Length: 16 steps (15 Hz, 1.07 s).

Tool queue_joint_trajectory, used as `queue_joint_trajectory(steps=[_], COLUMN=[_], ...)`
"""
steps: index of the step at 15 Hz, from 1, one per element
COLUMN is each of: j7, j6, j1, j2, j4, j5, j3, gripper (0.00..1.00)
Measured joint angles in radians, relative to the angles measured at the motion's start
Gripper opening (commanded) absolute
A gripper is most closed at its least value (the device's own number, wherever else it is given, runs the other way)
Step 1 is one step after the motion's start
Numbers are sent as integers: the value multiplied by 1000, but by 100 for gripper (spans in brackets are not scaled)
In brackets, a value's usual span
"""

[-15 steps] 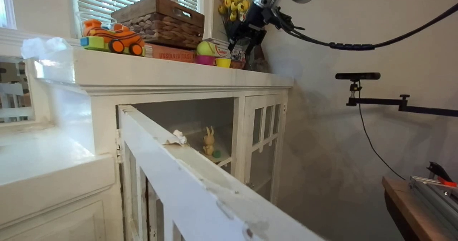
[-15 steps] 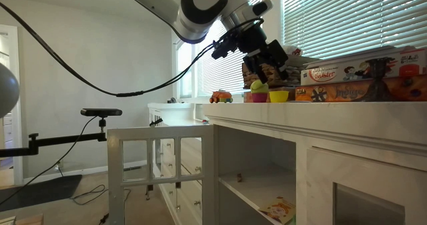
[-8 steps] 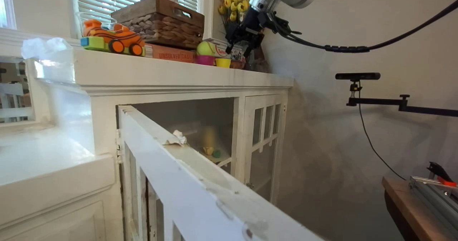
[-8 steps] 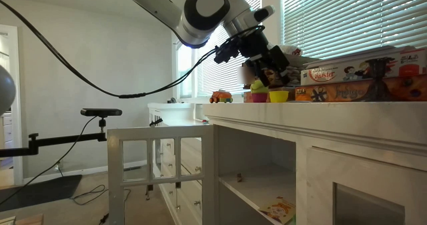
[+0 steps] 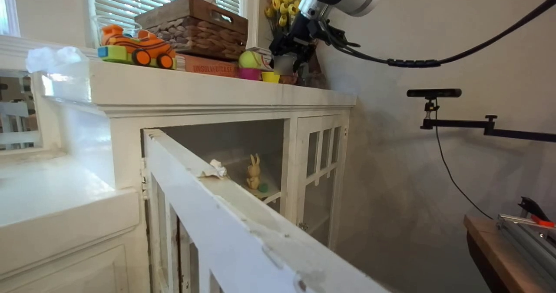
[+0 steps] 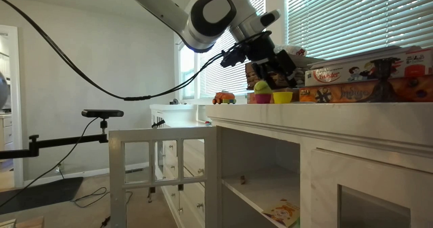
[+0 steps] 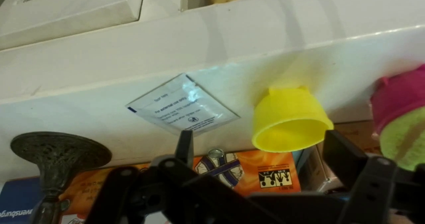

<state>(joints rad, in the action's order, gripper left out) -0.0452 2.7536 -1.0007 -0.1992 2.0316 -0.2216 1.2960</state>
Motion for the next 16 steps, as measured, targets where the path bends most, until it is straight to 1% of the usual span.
queue_joint_trajectory(steps=[3,4,5,6,7,10,11,12,14,16], j7=[2,-4,-10,-11,-11,-11,-11,-11,-11,-11], j6=[1,6,16,25,31,38,38,39,39,39], j1=[66,113,182,255,334,570,643,713,829,912], j2=[-8,-7,-5,-5,-5,-8,-9,-11,-14,-22], j4=[-13,-20,-29,-39,-50,-83,-93,-104,-124,-140], j5=[-18,-4,8,17,23,39,46,51,67,80], j3=[-77,-128,-201,-277,-357,-595,-669,-739,-854,-935], gripper=[100,100,100,84,74,50,44,38,37,35])
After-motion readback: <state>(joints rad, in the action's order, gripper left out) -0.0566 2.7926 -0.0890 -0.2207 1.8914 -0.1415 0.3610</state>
